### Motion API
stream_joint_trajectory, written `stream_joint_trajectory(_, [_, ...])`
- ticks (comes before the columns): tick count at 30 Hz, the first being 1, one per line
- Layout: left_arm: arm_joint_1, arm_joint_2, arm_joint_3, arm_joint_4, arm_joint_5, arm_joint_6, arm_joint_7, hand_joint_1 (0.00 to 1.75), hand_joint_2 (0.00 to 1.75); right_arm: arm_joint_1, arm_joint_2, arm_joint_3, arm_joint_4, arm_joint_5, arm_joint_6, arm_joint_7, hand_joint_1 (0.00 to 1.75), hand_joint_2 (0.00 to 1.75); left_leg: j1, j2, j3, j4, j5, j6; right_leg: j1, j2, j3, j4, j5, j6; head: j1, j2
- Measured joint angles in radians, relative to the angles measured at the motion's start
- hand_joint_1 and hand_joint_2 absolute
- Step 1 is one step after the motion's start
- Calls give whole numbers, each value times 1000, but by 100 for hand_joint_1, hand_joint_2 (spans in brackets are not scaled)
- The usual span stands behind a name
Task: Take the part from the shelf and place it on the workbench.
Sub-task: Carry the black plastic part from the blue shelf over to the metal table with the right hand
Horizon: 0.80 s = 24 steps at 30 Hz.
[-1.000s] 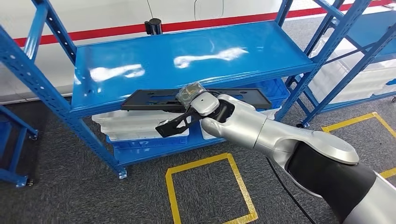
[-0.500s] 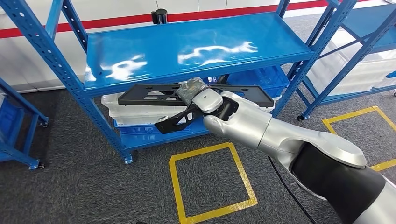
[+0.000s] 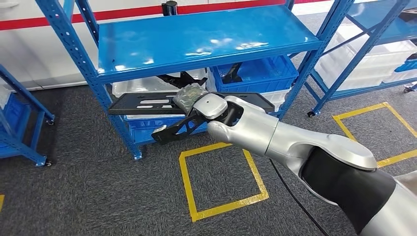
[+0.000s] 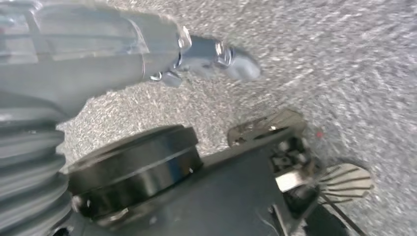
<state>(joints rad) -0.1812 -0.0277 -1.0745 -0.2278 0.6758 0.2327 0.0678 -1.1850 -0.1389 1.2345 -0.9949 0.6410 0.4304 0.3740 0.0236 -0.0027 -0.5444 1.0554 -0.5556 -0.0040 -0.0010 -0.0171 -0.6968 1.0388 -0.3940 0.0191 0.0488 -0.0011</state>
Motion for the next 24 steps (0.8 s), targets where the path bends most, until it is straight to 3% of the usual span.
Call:
stream_joint_trajectory(2, [1,0,1,0,-1,0,1,0,175,-4,-6,6,-4,17,-1,-7,175,175,1,-5,-17,-2,19,17,-4,5,-13,53,-68,11,5,0])
stream_joint_trajectory(4, [1,0,1,0,-2,1,1,0,175,-9,-9,15,-10,36,-2,-15,175,175,-1,-13,-38,-2,38,24,-6,7,-28,162,-157,18,15,0])
stream_joint_trajectory(5, [2,1,1,0,-2,1,1,0,175,-11,-10,21,-13,41,-4,-17,175,175,-2,-18,-49,-1,48,25,-6,8,-31,211,-178,17,19,0])
stream_joint_trajectory(7, [3,1,1,0,-3,1,2,0,175,-11,-11,31,-17,44,-8,-18,175,175,-7,-29,-73,0,66,25,-4,12,-11,240,-160,9,28,0])
stream_joint_trajectory(9, [3,1,1,0,-4,1,2,0,175,-13,-11,36,-22,48,-12,-16,175,175,-10,-44,-94,0,83,23,1,40,53,153,-118,-16,34,0])
stream_joint_trajectory(11, [1,-2,1,0,-6,2,2,0,175,-17,-14,35,-26,51,-14,-15,175,175,-6,-61,-109,-2,99,15,8,84,122,40,-112,-45,28,0])
stream_joint_trajectory(12, [0,-5,1,0,-7,3,2,0,175,-20,-17,35,-27,52,-15,-15,175,175,-1,-70,-114,-5,106,9,11,97,141,6,-117,-54,26,0])
stream_joint_trajectory(14, [0,-8,1,0,-9,3,3,0,175,-22,-21,36,-28,52,-16,-15,175,175,6,-93,-119,-15,123,-7,16,80,155,-28,-112,-62,33,0])
stream_joint_trajectory(16, [2,-8,1,0,-9,3,4,0,175,-23,-22,37,-31,52,-17,-15,175,175,0,-61,-132,-8,115,-17,13,48,169,-67,-97,-61,34,0])
stream_joint_trajectory(18, [2,-5,1,0,-9,4,5,0,175,-24,-21,37,-34,52,-18,-15,175,175,-3,-7,-170,64,60,-23,10,18,174,-92,-85,-57,21,0])
stream_joint_trajectory(20, [2,-4,1,1,-9,4,5,0,175,-20,-24,39,-35,52,-18,-15,175,175,1,4,-211,171,7,-33,9,-11,168,-90,-83,-56,9,0])
stream_joint_trajectory(21, [3,-3,1,1,-9,4,5,0,175,-18,-24,41,-34,52,-18,-15,175,175,3,6,-217,198,4,-38,8,-26,165,-87,-83,-55,6,0])
stream_joint_trajectory(22, [4,-3,1,1,-9,4,5,0,175,-16,-25,44,-34,52,-18,-15,175,175,5,10,-207,194,17,-44,6,-39,161,-81,-85,-53,3,0])
stream_joint_trajectory(24, [3,-1,1,1,-9,4,5,0,175,-16,-25,47,-35,52,-18,-15,175,175,5,43,-143,100,66,-54,2,-63,153,-63,-93,-42,-4,0])
